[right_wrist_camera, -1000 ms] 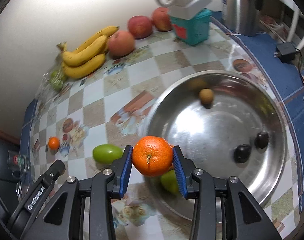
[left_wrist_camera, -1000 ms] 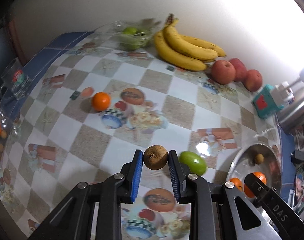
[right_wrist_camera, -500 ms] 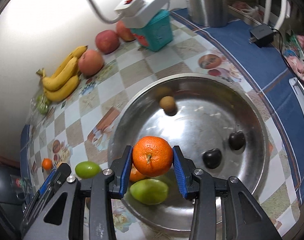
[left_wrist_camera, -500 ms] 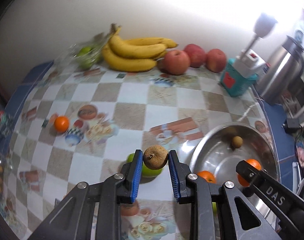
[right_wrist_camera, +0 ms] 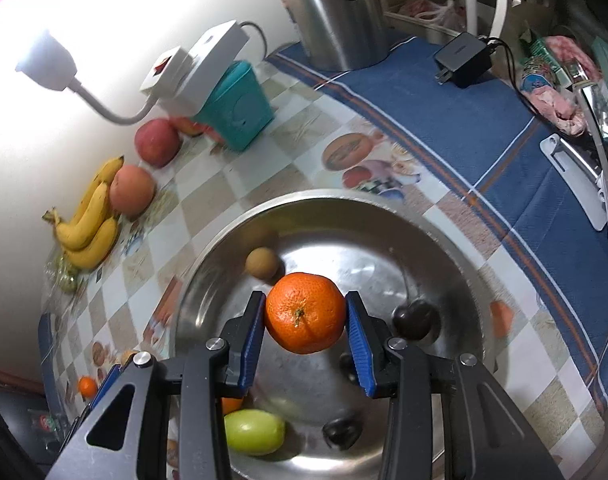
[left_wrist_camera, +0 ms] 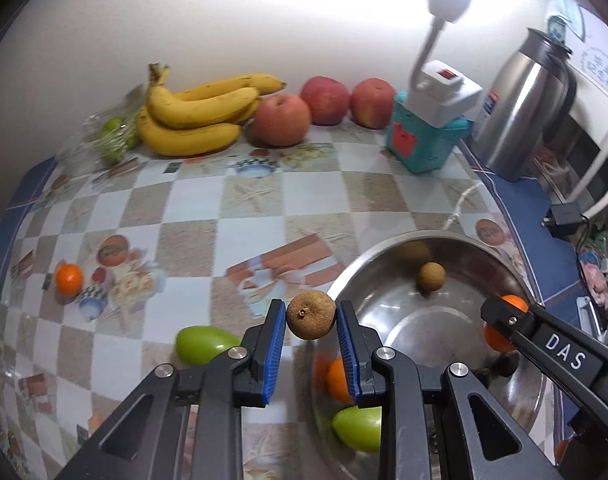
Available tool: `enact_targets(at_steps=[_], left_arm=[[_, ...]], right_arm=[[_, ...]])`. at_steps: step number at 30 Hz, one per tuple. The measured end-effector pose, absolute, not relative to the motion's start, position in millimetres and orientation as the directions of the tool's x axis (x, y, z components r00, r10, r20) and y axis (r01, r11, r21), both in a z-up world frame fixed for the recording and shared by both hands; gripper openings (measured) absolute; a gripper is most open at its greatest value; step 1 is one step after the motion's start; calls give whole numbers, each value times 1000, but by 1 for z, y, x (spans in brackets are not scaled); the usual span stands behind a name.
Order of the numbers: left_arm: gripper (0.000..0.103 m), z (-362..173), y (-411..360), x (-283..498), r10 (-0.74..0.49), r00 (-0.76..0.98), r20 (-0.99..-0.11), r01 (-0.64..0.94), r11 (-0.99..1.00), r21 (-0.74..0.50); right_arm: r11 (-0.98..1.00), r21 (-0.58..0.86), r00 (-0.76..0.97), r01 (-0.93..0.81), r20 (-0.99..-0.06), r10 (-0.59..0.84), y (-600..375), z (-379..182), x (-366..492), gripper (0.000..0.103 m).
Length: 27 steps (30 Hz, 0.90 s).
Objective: Organize fruits
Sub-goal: 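Open both tools to drop the brown fruit and orange into the bowl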
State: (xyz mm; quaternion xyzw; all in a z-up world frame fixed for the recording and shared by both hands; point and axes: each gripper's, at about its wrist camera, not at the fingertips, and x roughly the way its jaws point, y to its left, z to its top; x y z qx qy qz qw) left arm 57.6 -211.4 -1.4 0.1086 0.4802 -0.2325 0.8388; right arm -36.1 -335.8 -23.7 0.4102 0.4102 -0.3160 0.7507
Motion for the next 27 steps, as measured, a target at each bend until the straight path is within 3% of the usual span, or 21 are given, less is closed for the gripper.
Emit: enact_targets(at_steps=[27], left_arm=[[29, -31, -240, 50, -345, 357, -868, 589, 804, -78]], right_arm=[[424, 309, 402, 851, -904, -147, -348, -58, -35, 42]])
